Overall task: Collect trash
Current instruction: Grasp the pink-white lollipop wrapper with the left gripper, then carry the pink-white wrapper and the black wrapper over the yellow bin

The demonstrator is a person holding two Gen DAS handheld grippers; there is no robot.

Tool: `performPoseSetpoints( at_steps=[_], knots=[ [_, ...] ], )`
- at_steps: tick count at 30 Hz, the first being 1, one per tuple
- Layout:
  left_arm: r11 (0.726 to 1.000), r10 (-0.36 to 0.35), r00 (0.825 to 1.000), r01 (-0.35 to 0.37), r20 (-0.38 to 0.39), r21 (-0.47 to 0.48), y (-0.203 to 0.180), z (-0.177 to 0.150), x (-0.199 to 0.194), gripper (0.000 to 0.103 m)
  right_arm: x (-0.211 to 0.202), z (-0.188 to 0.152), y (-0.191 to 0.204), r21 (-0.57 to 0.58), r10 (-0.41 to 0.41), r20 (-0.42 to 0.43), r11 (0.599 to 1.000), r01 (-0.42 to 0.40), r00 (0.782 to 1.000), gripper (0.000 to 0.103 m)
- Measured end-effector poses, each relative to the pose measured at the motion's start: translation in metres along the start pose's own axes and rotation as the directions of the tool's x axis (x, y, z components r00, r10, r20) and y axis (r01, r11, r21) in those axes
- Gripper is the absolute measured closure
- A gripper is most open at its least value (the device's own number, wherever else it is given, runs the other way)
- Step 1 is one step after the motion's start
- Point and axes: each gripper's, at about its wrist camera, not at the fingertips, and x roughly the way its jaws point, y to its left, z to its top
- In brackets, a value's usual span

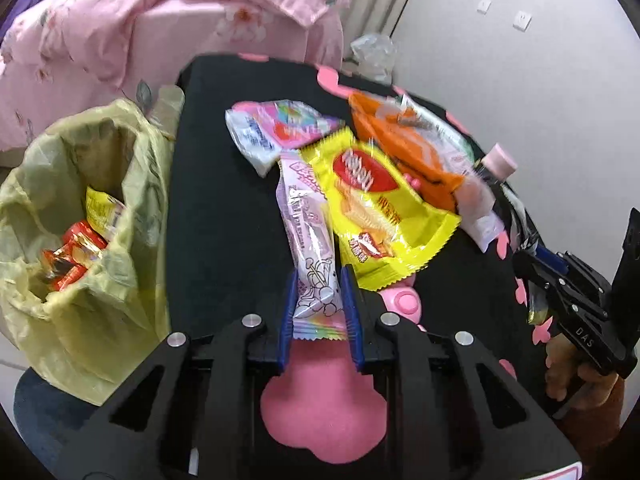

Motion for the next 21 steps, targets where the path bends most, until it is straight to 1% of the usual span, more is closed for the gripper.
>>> performPoseSetpoints(
  at_steps=[2, 5, 8, 11, 14, 17, 21],
  knots=[
    [0.999, 0.018, 0.999, -0.019, 0.047, 0.032, -0.004, -0.001, -0.015, 0.082, -0.005, 0.002, 0.004, -0.014, 0.002, 0.013, 1.0, -0.002, 1.0, 0.077],
    [0.998, 0.014, 0.996, -0.019, 0.091, 0.055, -0.008, 0.001, -0.033, 0.082, -0.013, 0.007, 0.012, -0.04, 0.008, 0.043, 0.999, -0.006, 0.999, 0.077],
    [0.998, -0.004, 0.989, -0.006, 0.151, 0.062, -0.008, 0.006, -0.057, 0.082, -0.023, 0.02, 0.017, -0.035, 0.021, 0.083, 0.999, -0.019, 0.996, 0.077],
    [0.999, -0.006, 0.978, -0.001, 0.209, 0.033, 0.002, 0.014, -0.078, 0.082, -0.033, 0.043, 0.022, -0.032, 0.046, 0.116, 0.999, -0.042, 0.992, 0.077],
    [1.0, 0.022, 0.973, -0.019, 0.23, -0.015, 0.019, 0.018, -0.089, 0.081, -0.039, 0.063, 0.034, -0.059, 0.055, 0.143, 0.997, -0.047, 0.988, 0.077],
    [0.997, 0.048, 0.967, -0.031, 0.249, -0.069, 0.042, 0.016, -0.103, 0.081, -0.043, 0.076, 0.054, -0.114, 0.056, 0.169, 0.993, -0.037, 0.984, 0.077],
    [0.993, 0.079, 0.958, -0.051, 0.276, -0.106, 0.066, 0.012, -0.119, 0.081, -0.043, 0.09, 0.076, -0.156, 0.086, 0.185, 0.986, -0.057, 0.979, 0.077]
  ],
)
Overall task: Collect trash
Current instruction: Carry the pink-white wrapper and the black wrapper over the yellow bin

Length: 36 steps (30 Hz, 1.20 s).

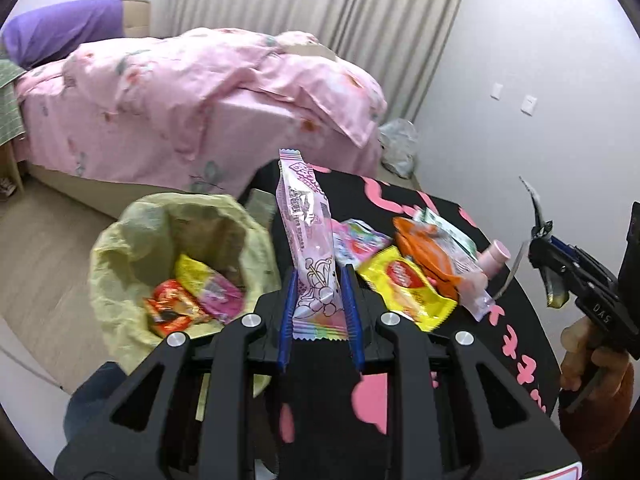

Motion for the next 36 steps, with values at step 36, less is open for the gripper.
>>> performPoseSetpoints(
  at_steps=[36],
  knots=[
    [0.974, 0.107, 0.988, -0.127, -0.113, -0.187, 0.155, -0.006, 0.053, 0.081, 0.245, 0.037, 0.127, -0.057, 0.318, -0.29, 0.936, -0.348, 0.903, 0.077]
  ],
)
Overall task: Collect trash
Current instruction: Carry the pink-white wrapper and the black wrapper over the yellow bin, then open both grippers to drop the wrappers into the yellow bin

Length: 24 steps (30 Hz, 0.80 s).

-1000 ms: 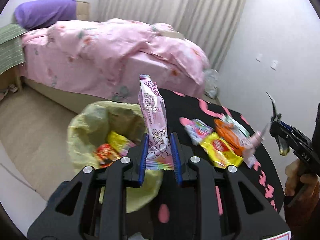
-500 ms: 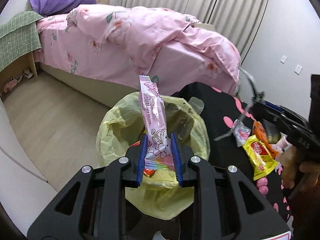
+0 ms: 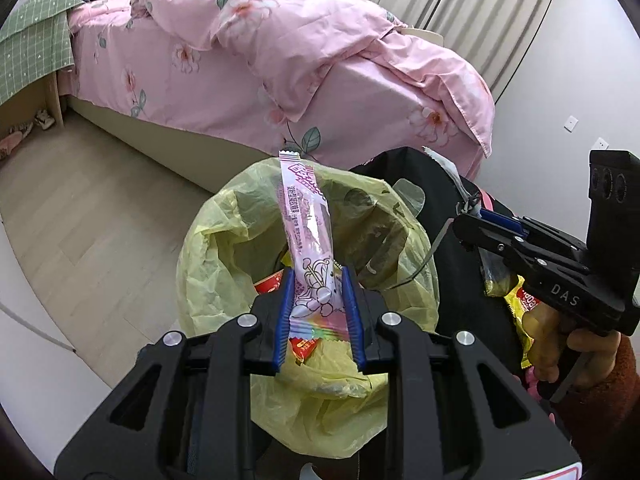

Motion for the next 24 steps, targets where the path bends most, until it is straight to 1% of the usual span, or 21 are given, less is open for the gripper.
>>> performPoseSetpoints(
  at_steps=[7, 9, 10, 11, 12, 13, 14, 15, 17, 19, 21, 23, 24],
  knots=[
    [1.0, -0.002, 1.0, 0.002, -0.002, -0.003, 0.004, 0.004, 0.007, 0.081, 0.014, -0.003, -0.008, 0.04, 0.032, -0.023, 0.999, -0.031, 0.999, 0.075],
    [1.0, -0.004, 1.0, 0.004, 0.001, -0.01, 0.005, 0.007, 0.008, 0.078, 0.016, -0.003, -0.009, 0.046, 0.04, -0.019, 0.998, -0.039, 0.999, 0.075],
    [1.0, -0.011, 1.0, 0.011, 0.003, -0.017, 0.006, 0.008, 0.007, 0.073, 0.017, -0.003, -0.009, 0.057, 0.039, -0.02, 0.998, -0.038, 0.999, 0.074],
    [0.999, -0.023, 1.0, 0.023, 0.006, -0.027, 0.008, 0.009, 0.007, 0.061, 0.018, -0.003, -0.012, 0.074, 0.04, -0.024, 0.997, -0.038, 0.999, 0.071],
    [0.998, -0.052, 0.999, 0.052, 0.012, -0.041, 0.01, 0.01, 0.006, 0.052, 0.019, -0.003, -0.014, 0.085, 0.046, -0.028, 0.995, -0.044, 0.999, 0.068],
    [0.997, -0.067, 0.998, 0.067, 0.017, -0.045, 0.01, 0.011, 0.005, 0.039, 0.02, -0.004, -0.016, 0.099, 0.062, -0.035, 0.993, -0.059, 0.997, 0.066],
    [0.995, -0.082, 0.996, 0.083, 0.027, -0.051, 0.011, 0.011, 0.002, 0.034, 0.02, -0.005, -0.017, 0.105, 0.077, -0.041, 0.992, -0.073, 0.996, 0.061],
    [0.995, -0.079, 0.996, 0.081, 0.038, -0.057, 0.011, 0.012, -0.001, 0.033, 0.019, -0.006, -0.017, 0.104, 0.083, -0.05, 0.992, -0.077, 0.995, 0.058],
    [0.996, -0.05, 0.997, 0.054, 0.057, -0.067, 0.011, 0.014, -0.007, 0.028, 0.016, -0.007, -0.013, 0.077, 0.067, -0.052, 0.995, -0.063, 0.996, 0.056],
    [0.996, 0.004, 0.996, 0.004, 0.088, -0.087, 0.011, 0.016, -0.017, 0.028, 0.007, -0.009, -0.01, 0.049, 0.033, -0.036, 0.998, -0.031, 0.999, 0.056],
    [0.994, 0.04, 0.992, -0.027, 0.119, -0.108, 0.01, 0.017, -0.027, 0.028, -0.007, -0.01, -0.012, 0.051, 0.023, -0.015, 0.998, -0.022, 1.0, 0.056],
    [0.992, 0.06, 0.989, -0.044, 0.136, -0.119, 0.008, 0.018, -0.033, 0.026, -0.02, -0.012, -0.015, 0.063, 0.017, 0.002, 0.998, -0.017, 1.0, 0.056],
    [0.991, 0.073, 0.987, -0.055, 0.145, -0.124, 0.005, 0.018, -0.036, 0.025, -0.032, -0.015, -0.018, 0.068, 0.001, 0.019, 0.998, -0.002, 1.0, 0.056]
  ],
)
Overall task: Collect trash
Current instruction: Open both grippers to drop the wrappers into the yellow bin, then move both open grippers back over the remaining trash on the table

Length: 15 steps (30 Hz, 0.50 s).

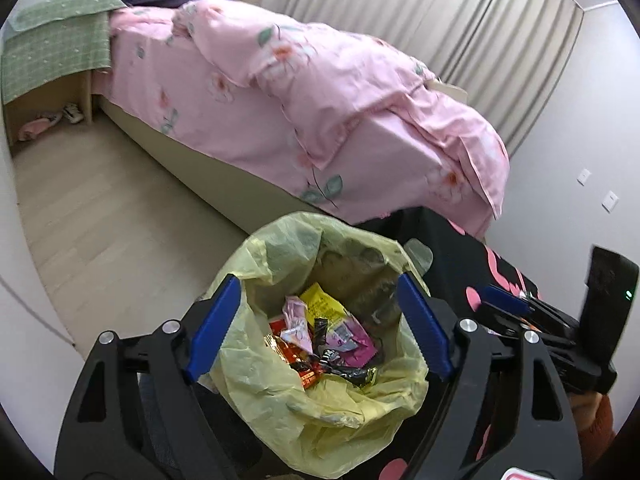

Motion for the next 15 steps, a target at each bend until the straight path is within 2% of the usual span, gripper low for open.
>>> performPoseSetpoints(
  at_steps=[5, 8, 10, 15],
  knots=[
    [0.999, 0.001, 1.0, -0.002, 0.008, 0.035, -0.023, -0.005, -0.004, 0.022, -0.056, -0.012, -0.018, 0.003, -0.081, 0.08, 0.997, 0.081, 0.994, 0.056],
    [0.997, -0.024, 1.0, 0.024, -0.007, 0.076, -0.043, -0.012, -0.002, 0.022, -0.096, -0.027, -0.034, 0.001, -0.172, 0.134, 0.985, 0.174, 0.976, 0.056],
    [0.992, -0.054, 0.998, 0.057, -0.031, 0.114, -0.062, -0.02, 0.004, 0.022, -0.123, -0.043, -0.049, 0.03, -0.245, 0.16, 0.97, 0.243, 0.956, 0.056],
    [0.963, -0.147, 0.983, 0.169, -0.114, 0.211, -0.112, -0.04, 0.019, 0.022, -0.168, -0.085, -0.09, 0.134, -0.351, 0.147, 0.933, 0.333, 0.925, 0.056]
  ],
)
